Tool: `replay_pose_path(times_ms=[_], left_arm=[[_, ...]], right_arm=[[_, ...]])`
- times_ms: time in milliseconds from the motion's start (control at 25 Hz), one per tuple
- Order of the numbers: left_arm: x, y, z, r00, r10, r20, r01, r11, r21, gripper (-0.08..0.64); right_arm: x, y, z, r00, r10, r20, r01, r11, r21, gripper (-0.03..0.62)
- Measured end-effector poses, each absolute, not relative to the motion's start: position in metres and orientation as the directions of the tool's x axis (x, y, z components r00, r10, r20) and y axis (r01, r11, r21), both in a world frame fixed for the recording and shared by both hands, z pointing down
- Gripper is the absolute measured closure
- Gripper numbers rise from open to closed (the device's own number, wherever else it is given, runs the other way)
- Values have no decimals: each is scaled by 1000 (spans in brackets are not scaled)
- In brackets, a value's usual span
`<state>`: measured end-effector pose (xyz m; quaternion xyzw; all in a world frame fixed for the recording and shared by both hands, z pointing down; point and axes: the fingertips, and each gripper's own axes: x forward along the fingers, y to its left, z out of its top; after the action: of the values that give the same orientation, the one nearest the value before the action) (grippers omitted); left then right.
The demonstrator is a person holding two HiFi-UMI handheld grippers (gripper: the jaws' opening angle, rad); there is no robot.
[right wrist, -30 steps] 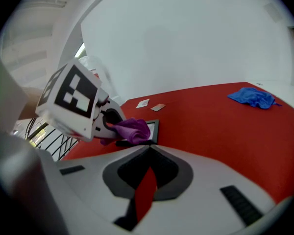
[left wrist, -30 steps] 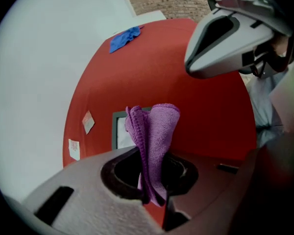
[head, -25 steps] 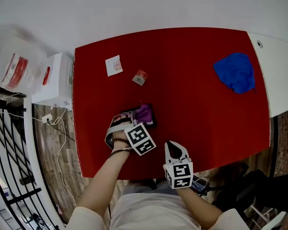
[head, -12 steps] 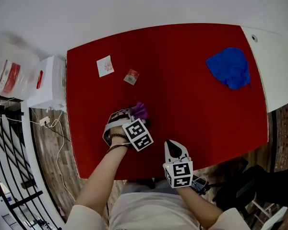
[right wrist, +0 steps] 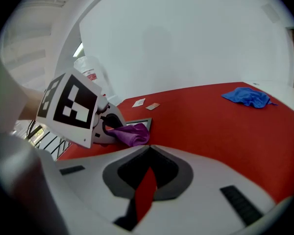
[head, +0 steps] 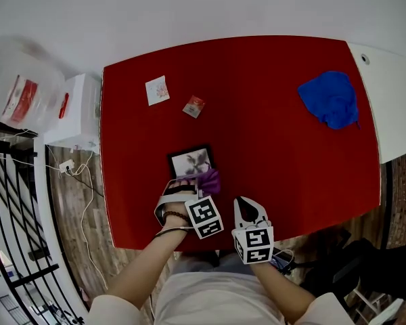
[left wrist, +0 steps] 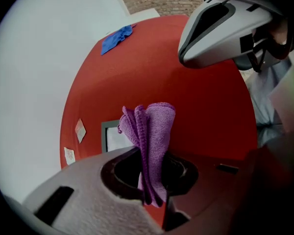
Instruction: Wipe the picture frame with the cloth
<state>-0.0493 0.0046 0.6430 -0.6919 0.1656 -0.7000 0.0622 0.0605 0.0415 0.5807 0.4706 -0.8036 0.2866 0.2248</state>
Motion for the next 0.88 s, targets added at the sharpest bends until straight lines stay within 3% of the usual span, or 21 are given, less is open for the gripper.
replay_pose_path(times_ms=[160, 400, 600, 880], left_arm=[[-50, 2, 638, -2, -347, 938, -191, -921, -341, 499], [-54, 21, 593, 204, -441, 874, -560, -785, -266, 500], [-69, 55, 535, 334, -574, 748, -809, -582, -86, 499], [-102, 88, 469, 315, -756, 573, -932, -362, 35, 499]], right_arm=[[61, 42, 577, -453, -637, 624, -886, 400, -235, 588], [58, 49, 552, -460, -646, 609, -876, 440, -195, 588], [46, 56, 518, -490, -644, 587, -857, 479, -190, 588], [22, 67, 482, -530, -636, 561, -835, 506, -216, 589]])
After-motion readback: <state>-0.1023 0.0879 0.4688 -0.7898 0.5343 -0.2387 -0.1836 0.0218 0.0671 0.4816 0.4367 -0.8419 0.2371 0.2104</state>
